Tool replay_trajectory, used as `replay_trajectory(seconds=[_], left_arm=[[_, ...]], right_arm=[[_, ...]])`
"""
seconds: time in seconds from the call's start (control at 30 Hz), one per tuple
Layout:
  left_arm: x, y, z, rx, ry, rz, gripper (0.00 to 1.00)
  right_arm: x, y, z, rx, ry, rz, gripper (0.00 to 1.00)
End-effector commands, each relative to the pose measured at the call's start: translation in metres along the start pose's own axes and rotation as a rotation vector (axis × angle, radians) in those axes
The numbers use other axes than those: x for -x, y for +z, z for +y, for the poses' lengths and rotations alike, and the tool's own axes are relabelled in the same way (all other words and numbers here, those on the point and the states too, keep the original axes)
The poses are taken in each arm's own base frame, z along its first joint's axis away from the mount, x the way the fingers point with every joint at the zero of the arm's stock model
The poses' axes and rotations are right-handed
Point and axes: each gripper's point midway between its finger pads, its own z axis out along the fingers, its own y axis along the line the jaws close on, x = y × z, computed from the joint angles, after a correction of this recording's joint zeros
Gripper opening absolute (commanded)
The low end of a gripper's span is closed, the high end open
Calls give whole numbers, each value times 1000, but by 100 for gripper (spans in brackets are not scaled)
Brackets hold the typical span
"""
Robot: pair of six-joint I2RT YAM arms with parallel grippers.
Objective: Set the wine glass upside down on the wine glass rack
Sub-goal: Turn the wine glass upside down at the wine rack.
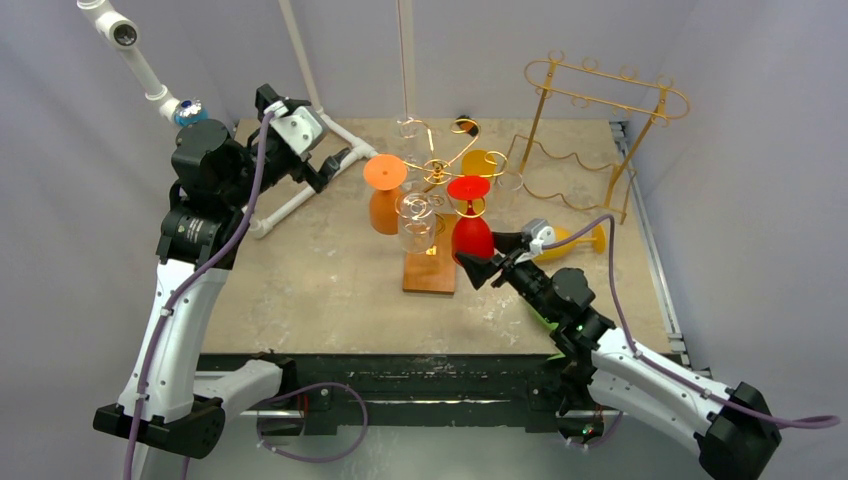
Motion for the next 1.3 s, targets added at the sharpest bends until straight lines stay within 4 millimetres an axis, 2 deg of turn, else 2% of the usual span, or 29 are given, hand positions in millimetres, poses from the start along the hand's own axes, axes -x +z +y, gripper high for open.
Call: replay_trajectory(seconds=[0.0, 0.17, 0.43, 0.7, 1.0, 1.27], left_arm=[[18, -6, 12, 51, 9, -44, 100], [17, -6, 13, 55, 13, -42, 100], [18, -4, 14, 57, 14, -45, 100], [17, -2, 14, 55, 9, -45, 100], [15, -2, 15, 59, 15, -38, 100], [14, -2, 15, 63, 15, -37, 100]], right_arm=[[38, 4, 11, 52, -45, -130, 57], [46, 1, 15, 78, -83, -174, 56], [42, -3, 20, 122, -143, -181, 56], [32, -5, 16, 110, -101, -208, 56], [37, -14, 9, 78, -45, -303, 56], [39, -18, 12, 98, -3, -334, 57]])
